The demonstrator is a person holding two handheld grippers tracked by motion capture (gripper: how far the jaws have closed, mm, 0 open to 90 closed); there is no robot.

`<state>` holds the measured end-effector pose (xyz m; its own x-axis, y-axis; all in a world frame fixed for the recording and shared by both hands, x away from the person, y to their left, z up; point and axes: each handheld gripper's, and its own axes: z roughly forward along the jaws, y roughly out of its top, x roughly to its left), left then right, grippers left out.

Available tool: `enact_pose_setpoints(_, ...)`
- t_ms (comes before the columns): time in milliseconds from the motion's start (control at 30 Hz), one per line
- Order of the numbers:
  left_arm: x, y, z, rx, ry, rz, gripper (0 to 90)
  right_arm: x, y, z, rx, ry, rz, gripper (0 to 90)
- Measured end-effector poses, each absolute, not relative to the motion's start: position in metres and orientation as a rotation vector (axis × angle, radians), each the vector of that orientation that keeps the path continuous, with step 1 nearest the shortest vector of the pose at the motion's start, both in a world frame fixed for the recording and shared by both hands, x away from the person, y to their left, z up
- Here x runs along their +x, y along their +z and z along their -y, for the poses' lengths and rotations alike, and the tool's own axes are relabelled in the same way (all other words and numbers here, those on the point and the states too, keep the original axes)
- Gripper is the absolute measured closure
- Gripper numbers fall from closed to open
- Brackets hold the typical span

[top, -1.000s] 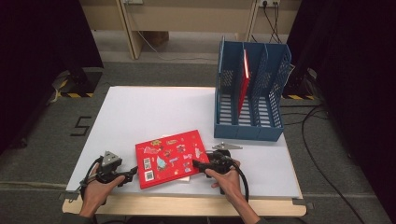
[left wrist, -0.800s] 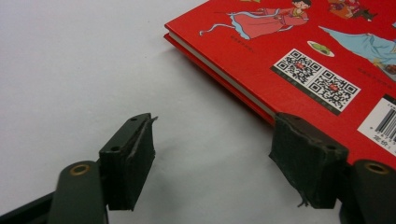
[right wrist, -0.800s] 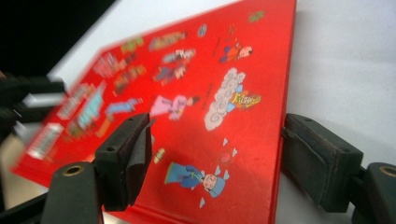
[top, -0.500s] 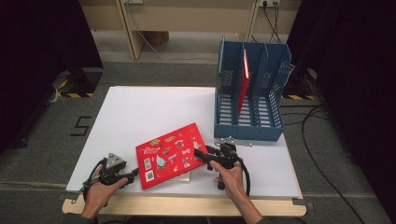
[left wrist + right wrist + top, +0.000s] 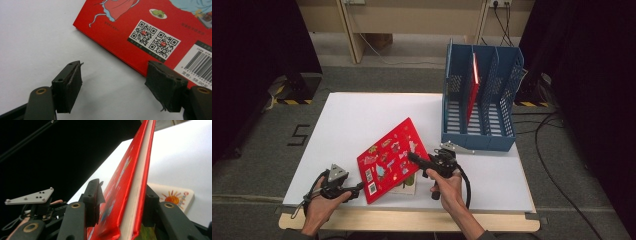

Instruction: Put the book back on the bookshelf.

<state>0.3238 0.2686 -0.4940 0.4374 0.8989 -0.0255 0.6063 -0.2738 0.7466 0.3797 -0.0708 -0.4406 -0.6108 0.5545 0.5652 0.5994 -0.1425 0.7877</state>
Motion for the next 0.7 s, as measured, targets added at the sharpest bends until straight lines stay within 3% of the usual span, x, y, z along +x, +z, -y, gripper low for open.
enact_pose_setpoints(200,0.324,-0.495,-0.268,1.990,0.526,-1.258,27.1,0.380,-0.437,0.056,-1.351,-1.937,2.080,64.5)
enact_pose_setpoints(367,0.325,-0.496,-0.270,1.984,0.476,-1.254,20.9,0.383,-0.427,0.048,-1.342,-1.971,2.038,68.5)
enact_pose_setpoints(600,0.327,-0.493,-0.278,1.956,0.460,-1.263,16.1,0.393,-0.400,0.016,-1.272,-1.991,2.029,79.0)
enact_pose_setpoints(700,0.326,-0.493,-0.279,1.933,0.462,-1.268,15.6,0.395,-0.388,0.000,-1.218,-2.004,2.073,79.5)
